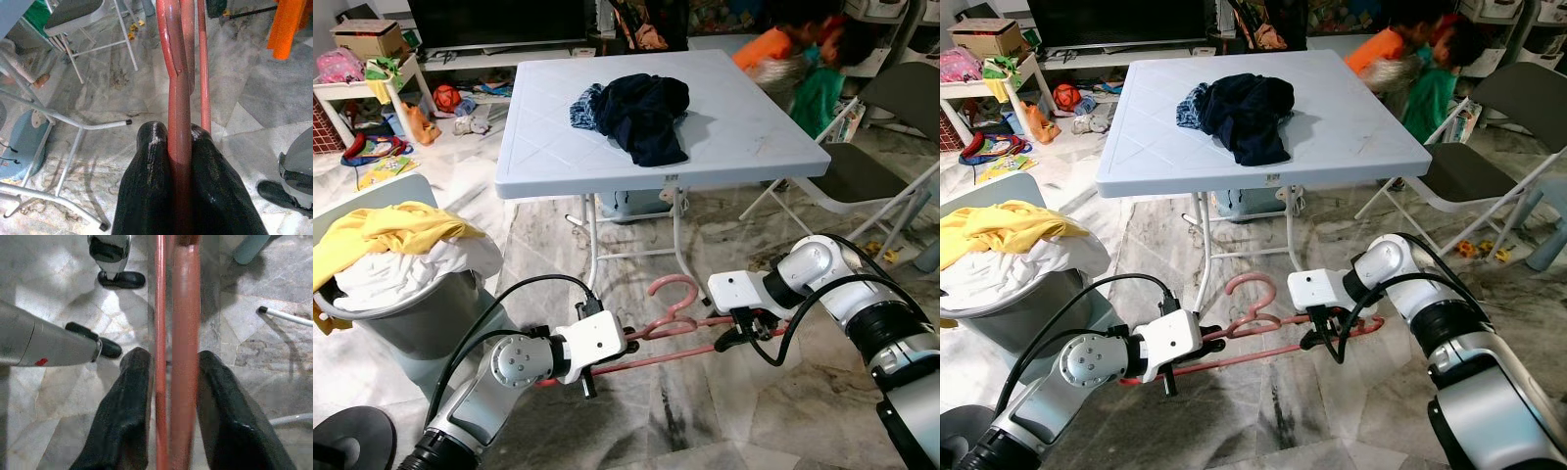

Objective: Hang hanger

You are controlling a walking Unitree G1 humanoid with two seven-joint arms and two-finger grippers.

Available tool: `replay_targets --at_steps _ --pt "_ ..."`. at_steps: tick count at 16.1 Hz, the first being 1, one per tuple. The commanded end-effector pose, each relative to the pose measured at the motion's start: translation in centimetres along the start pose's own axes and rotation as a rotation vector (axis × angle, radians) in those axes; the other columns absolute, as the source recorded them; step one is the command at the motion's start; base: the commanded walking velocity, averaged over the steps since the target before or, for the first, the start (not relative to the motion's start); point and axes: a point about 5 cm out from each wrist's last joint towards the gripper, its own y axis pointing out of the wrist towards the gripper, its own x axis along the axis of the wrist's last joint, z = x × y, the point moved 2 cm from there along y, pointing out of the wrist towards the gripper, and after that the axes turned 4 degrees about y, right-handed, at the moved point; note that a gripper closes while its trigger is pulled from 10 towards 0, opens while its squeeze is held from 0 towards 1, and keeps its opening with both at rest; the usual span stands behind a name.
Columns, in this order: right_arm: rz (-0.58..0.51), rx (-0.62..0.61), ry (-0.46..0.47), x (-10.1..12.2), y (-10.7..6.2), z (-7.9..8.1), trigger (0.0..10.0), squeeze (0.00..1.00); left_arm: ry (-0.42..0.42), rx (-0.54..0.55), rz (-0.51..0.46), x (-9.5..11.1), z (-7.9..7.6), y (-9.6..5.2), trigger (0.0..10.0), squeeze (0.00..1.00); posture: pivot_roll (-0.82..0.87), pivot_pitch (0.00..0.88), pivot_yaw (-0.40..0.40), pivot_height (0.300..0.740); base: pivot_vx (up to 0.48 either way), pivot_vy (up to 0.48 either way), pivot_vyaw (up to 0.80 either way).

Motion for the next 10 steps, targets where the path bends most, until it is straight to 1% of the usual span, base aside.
replay_targets --at_steps 1,6,10 --pt "0.019 -0.021 -0.026 0.38 -0.76 -0.59 0.0 0.00 0.027 -0.011 0.006 0.10 0.10 0.15 10.0 0.00 -0.06 0.000 0.025 0.740 0.000 0.000 0.00" --pt "0.050 -0.039 -0.034 0.19 -1.08 -1.01 0.0 0.00 0.035 -0.022 0.009 -0.06 -0.19 0.33 10.0 0.00 -0.06 0.000 0.025 0.740 0.000 0.000 0.00" --pt "0.055 -0.040 -0.035 -0.02 -1.07 -1.01 0.0 0.00 0.037 -0.019 0.007 -0.10 -0.22 0.44 10.0 0.00 -0.06 0.000 0.021 0.740 0.000 0.000 0.00"
